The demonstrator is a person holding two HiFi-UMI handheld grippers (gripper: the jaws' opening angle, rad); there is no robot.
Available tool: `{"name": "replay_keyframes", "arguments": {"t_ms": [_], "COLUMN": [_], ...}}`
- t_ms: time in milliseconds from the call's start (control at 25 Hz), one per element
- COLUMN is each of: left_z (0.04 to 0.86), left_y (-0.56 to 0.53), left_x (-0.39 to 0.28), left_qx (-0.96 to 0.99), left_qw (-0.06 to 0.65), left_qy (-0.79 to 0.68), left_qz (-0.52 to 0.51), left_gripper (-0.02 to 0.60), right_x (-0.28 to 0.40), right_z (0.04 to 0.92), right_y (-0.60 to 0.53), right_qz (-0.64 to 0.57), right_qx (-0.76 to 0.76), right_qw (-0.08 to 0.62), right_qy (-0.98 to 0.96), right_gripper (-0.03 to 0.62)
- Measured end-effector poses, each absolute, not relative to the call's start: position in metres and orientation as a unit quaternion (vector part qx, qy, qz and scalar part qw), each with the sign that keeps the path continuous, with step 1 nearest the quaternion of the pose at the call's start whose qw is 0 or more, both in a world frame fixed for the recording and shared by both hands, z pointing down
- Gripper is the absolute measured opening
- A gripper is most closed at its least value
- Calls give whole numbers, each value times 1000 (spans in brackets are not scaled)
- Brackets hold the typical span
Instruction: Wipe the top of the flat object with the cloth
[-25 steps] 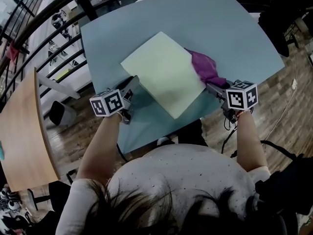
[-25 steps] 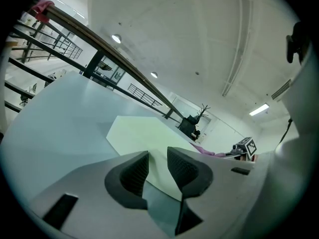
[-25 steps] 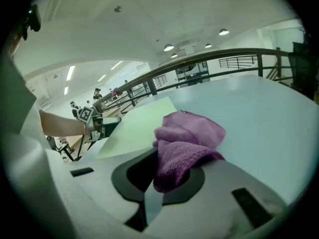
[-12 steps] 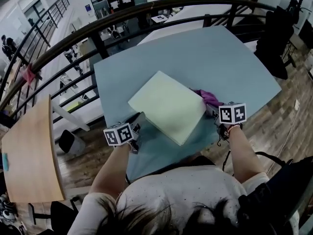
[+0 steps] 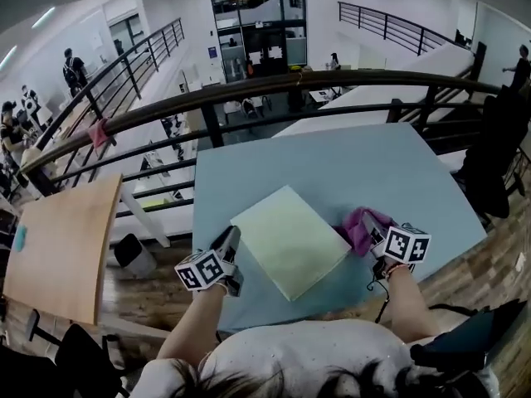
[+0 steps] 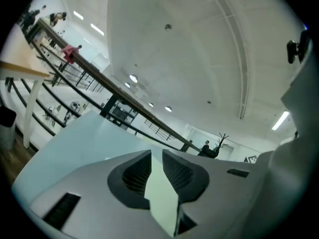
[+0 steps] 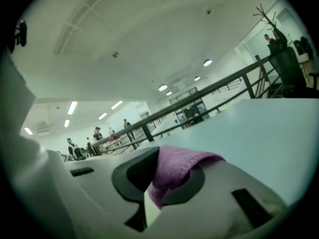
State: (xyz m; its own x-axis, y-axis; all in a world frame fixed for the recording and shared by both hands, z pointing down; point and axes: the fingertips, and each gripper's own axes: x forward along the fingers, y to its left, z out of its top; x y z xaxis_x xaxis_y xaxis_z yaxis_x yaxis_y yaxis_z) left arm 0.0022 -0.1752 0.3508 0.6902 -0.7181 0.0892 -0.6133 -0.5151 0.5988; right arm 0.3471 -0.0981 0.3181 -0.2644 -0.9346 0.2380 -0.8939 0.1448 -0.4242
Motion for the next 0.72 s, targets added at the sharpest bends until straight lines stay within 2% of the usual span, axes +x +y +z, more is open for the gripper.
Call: {"name": "replay_keyframes", "arguments": {"t_ms": [120,200,240,440,720], "left_z": [289,254,239,211,202], "left_y": [-153,-134,-125,-92,-21], "left_x": [31,54,64,90,136], "left_qx": [874,878,881,876,876], "left_qw": [276,267,260,229,224], "left_qy": [-375,-360,-354,-373,-379], "left_qz": [-142,-168,-177,-204,-198], "left_gripper": [60,38,-4,-6,-6], "right_x": [338,331,329,326,360], "right_z": [243,201,185,150,164], "right_y": [-97,-88,-83,-49,4], "right_qz": [-191,-149,-127,-42,-42], "right_qx": [-551,-525,-517,-500,-492], "right_qw": [121,134,128,87,36], "right_qy": [803,827,836,861,869], "right_gripper": [17,17,17,17,17]}}
